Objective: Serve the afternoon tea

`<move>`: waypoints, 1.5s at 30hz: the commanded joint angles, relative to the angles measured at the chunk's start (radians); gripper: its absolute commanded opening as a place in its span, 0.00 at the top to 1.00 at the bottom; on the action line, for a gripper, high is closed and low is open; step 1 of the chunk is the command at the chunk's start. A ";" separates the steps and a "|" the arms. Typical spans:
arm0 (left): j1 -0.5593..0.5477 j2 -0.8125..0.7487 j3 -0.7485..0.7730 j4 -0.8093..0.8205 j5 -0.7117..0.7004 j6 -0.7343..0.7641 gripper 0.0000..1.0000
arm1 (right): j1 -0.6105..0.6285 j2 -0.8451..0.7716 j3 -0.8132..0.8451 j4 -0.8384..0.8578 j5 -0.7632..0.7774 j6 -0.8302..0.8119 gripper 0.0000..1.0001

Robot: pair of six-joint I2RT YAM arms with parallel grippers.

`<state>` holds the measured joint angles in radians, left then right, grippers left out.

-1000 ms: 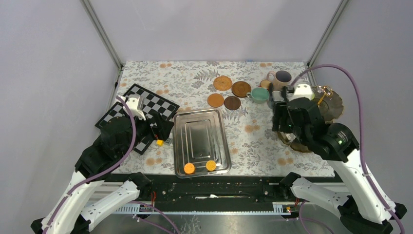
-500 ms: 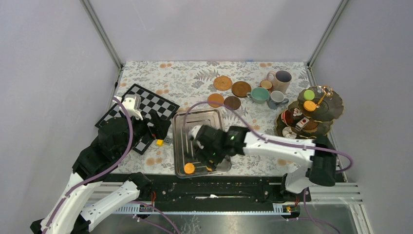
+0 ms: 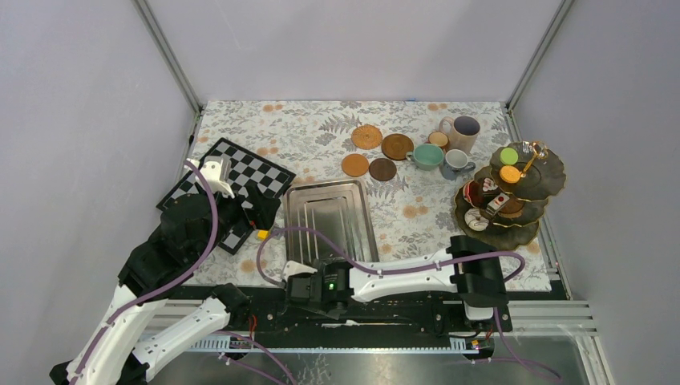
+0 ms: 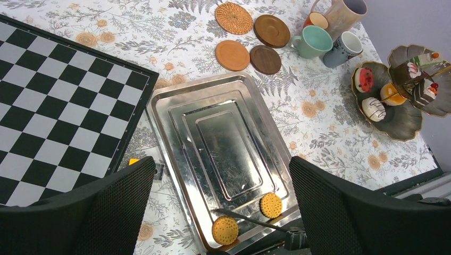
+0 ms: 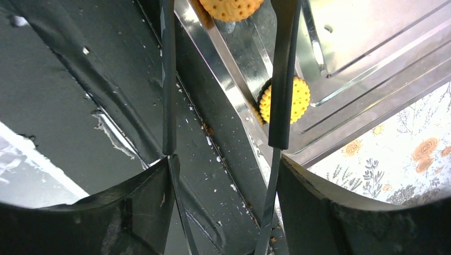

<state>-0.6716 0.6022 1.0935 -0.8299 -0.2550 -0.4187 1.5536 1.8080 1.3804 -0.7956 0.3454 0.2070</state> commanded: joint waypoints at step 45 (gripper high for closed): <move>-0.005 -0.009 0.007 0.032 -0.003 0.001 0.01 | -0.335 -0.278 -0.008 0.058 0.160 0.126 0.54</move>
<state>-0.6716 0.5892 1.0920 -0.8295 -0.2546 -0.4187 1.2003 1.5707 1.3762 -0.8688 0.6846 0.3882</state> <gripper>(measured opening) 0.990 0.534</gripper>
